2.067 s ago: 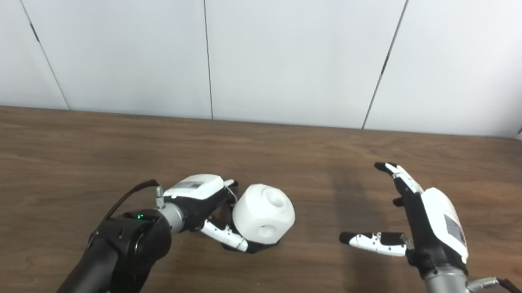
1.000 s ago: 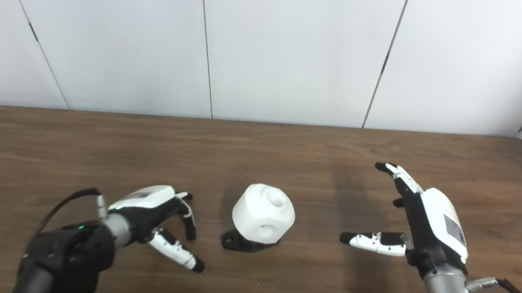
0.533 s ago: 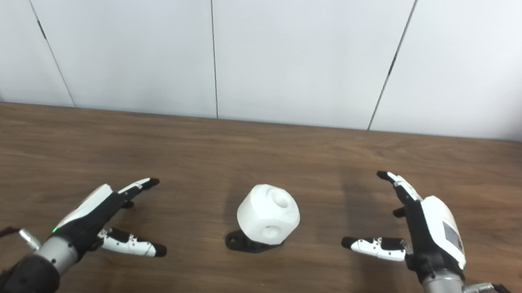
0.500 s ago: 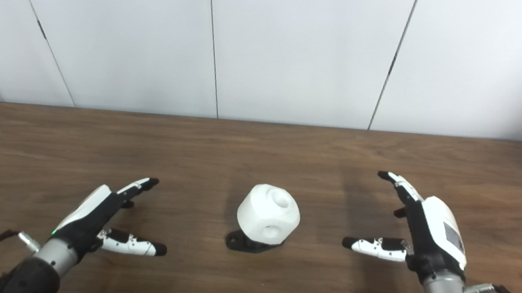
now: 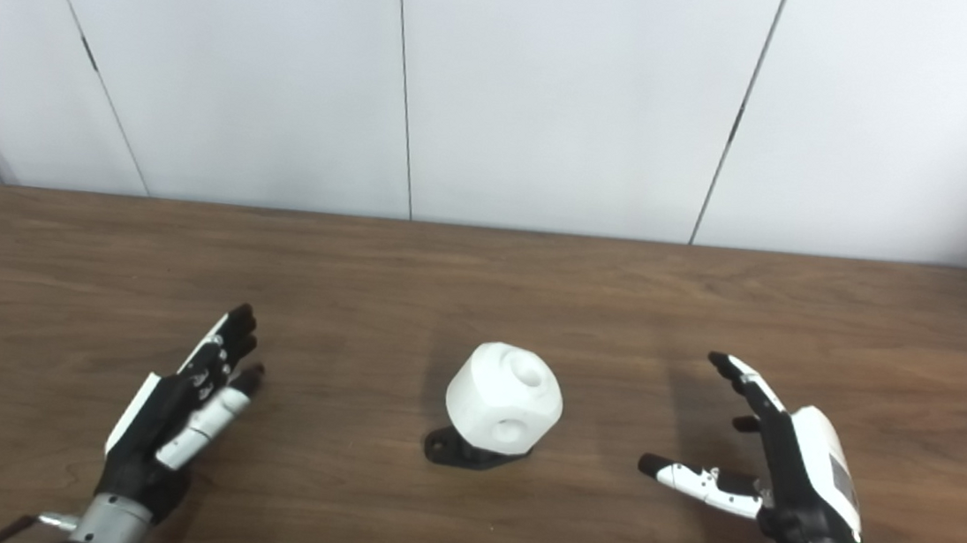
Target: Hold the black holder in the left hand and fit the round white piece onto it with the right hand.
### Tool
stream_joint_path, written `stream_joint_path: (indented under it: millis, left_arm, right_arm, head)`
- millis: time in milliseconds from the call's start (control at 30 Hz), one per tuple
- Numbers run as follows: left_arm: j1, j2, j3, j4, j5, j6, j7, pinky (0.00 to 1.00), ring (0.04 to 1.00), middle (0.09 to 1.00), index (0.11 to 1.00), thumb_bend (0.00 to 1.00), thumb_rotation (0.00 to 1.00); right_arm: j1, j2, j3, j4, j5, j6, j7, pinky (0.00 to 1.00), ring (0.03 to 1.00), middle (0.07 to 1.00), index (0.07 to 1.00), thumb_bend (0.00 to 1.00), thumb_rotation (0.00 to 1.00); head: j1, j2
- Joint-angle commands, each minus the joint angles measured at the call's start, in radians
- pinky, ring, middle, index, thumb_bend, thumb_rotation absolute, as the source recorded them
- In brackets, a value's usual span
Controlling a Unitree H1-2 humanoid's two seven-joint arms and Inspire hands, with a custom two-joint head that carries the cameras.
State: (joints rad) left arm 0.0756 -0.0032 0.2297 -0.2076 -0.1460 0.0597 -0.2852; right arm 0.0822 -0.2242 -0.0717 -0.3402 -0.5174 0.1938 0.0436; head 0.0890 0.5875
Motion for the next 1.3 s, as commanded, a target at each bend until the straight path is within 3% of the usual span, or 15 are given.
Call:
stream_joint_path:
  millis: [0,167,267,400,533,633,733,967,1100,1267]
  left_arm:
    - [-0.012,-0.005,0.005,-0.012,-0.085,-0.035,0.012,1.00,1.000,1.000,1.000,0.80,0.60]
    - [0.010,-0.013,-0.010,-0.023,-0.144,-0.037,0.039,1.00,1.000,1.000,1.000,0.83,0.68]
    - [0.022,-0.001,-0.031,-0.020,-0.144,-0.052,0.042,1.00,1.000,1.000,1.000,0.83,0.72]
    - [0.036,0.012,-0.051,-0.017,-0.142,-0.071,0.047,1.00,1.000,1.000,1.000,0.83,0.76]
    - [0.042,0.008,-0.049,-0.013,-0.173,-0.089,0.058,1.00,1.000,1.000,1.000,0.81,0.75]
    - [0.043,0.012,-0.053,-0.014,-0.176,-0.086,0.061,1.00,1.000,1.000,1.000,0.80,0.75]
    - [0.038,0.015,-0.054,0.000,-0.185,-0.091,0.058,1.00,1.000,1.000,1.000,0.80,0.75]
    - [0.023,0.014,-0.052,0.033,-0.218,-0.106,0.058,1.00,1.000,1.000,1.000,0.76,0.75]
    - [0.019,0.016,-0.056,0.042,-0.223,-0.108,0.062,1.00,1.000,1.000,1.000,0.74,0.77]
    - [0.019,0.019,-0.059,0.040,-0.230,-0.101,0.066,1.00,1.000,1.000,1.000,0.72,0.78]
  right_arm:
    - [-0.004,-0.010,-0.012,-0.004,0.015,-0.075,-0.050,0.75,0.871,0.885,0.869,0.74,0.53]
    - [0.019,0.007,-0.024,0.035,0.074,-0.162,-0.108,0.71,0.842,0.876,0.872,0.60,0.62]
    - [0.039,0.022,-0.033,0.045,0.134,-0.194,-0.119,0.68,0.826,0.878,0.884,0.56,0.68]
    - [0.060,0.049,-0.046,0.070,0.203,-0.249,-0.140,0.70,0.818,0.865,0.882,0.56,0.73]
    - [0.079,0.078,-0.061,0.079,0.350,-0.259,-0.112,0.72,0.837,0.867,0.890,0.60,0.78]
    - [0.093,0.092,-0.069,0.076,0.480,-0.249,-0.079,0.80,0.908,0.914,0.920,0.64,0.78]
    - [0.100,0.097,-0.075,0.084,0.536,-0.260,-0.075,0.90,0.935,0.919,0.921,0.66,0.77]
    - [0.101,0.085,-0.067,0.094,0.554,-0.293,-0.070,0.91,0.938,0.918,0.914,0.66,0.74]
    - [0.091,0.072,-0.044,0.095,0.451,-0.342,-0.087,0.75,0.869,0.882,0.889,0.64,0.70]
    - [0.081,0.072,-0.046,0.117,0.447,-0.365,-0.087,0.74,0.870,0.888,0.888,0.64,0.68]
  head:
    - [-0.002,0.000]
    - [-0.011,-0.005]
    - [-0.018,-0.009]
    - [-0.026,-0.014]
    - [-0.030,-0.020]
    - [-0.033,-0.022]
    - [-0.031,-0.027]
    - [-0.028,-0.033]
    - [-0.025,-0.038]
    - [-0.030,-0.040]
